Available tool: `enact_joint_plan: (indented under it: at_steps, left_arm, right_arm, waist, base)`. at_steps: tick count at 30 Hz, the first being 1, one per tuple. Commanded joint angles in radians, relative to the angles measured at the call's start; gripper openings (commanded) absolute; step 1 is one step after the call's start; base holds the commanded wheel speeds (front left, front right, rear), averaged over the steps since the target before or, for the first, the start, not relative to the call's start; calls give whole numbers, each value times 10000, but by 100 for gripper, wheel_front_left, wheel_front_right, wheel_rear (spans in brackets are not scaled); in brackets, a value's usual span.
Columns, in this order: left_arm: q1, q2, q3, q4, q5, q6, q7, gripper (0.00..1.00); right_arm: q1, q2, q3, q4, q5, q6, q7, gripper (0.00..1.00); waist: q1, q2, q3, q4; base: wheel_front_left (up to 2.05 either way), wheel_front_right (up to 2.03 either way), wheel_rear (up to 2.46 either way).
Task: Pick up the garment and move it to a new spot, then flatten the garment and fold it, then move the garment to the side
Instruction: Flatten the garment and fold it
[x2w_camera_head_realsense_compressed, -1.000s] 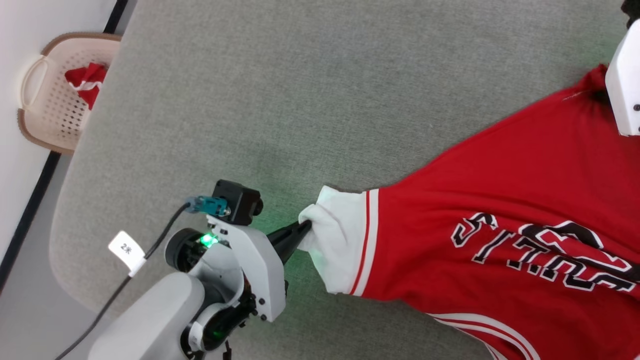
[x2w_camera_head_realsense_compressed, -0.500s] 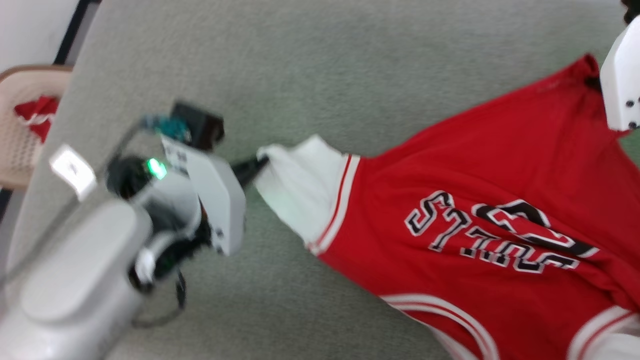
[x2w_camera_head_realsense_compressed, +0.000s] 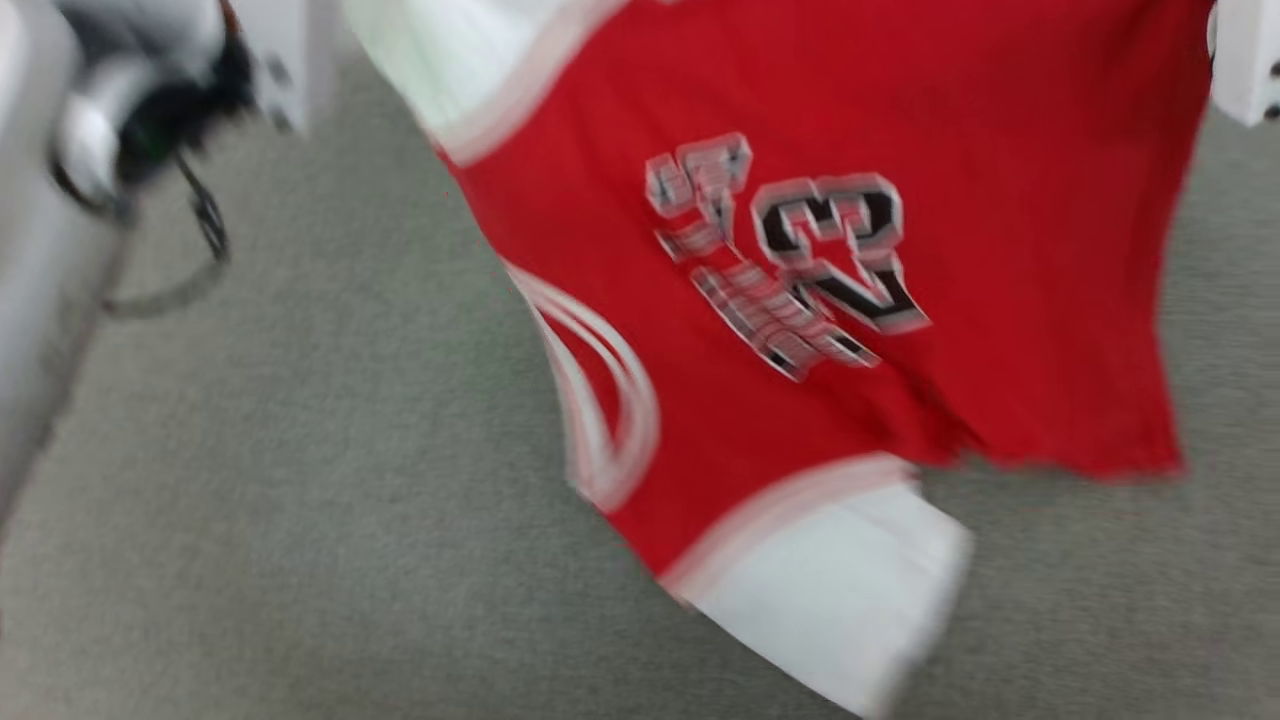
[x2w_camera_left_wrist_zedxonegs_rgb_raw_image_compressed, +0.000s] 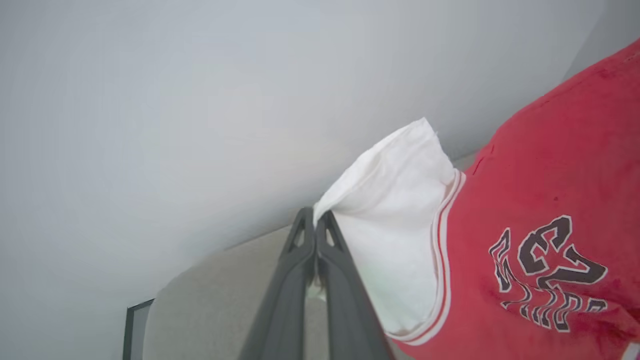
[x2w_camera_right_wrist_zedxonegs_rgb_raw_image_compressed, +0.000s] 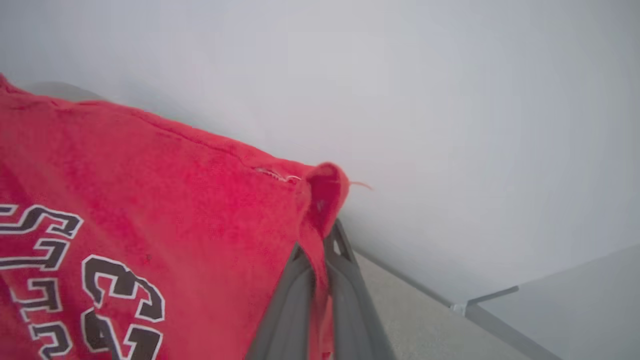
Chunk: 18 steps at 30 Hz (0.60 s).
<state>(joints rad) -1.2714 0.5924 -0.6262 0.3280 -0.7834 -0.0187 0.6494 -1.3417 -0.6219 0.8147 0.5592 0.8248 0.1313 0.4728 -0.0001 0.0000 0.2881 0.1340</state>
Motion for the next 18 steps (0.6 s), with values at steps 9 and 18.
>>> enact_joint_plan:
  at_steps: [9,18]
  left_arm:
    - [-2253,-295,-122,1859,887,-485,-583,0]
    - [-3602,-477,-180,3081,1116,-845,-1242,0]
  right_arm:
    - [-764,8,-72,-830,15,-11,-799,0]
    - [-1217,-32,-533,-917,244,-11,-937,0]
  waist:
    - [1,0,-994,-981]
    - [1,0,-555,-1149]
  base:
    - [0,0,0]
    - [0,0,0]
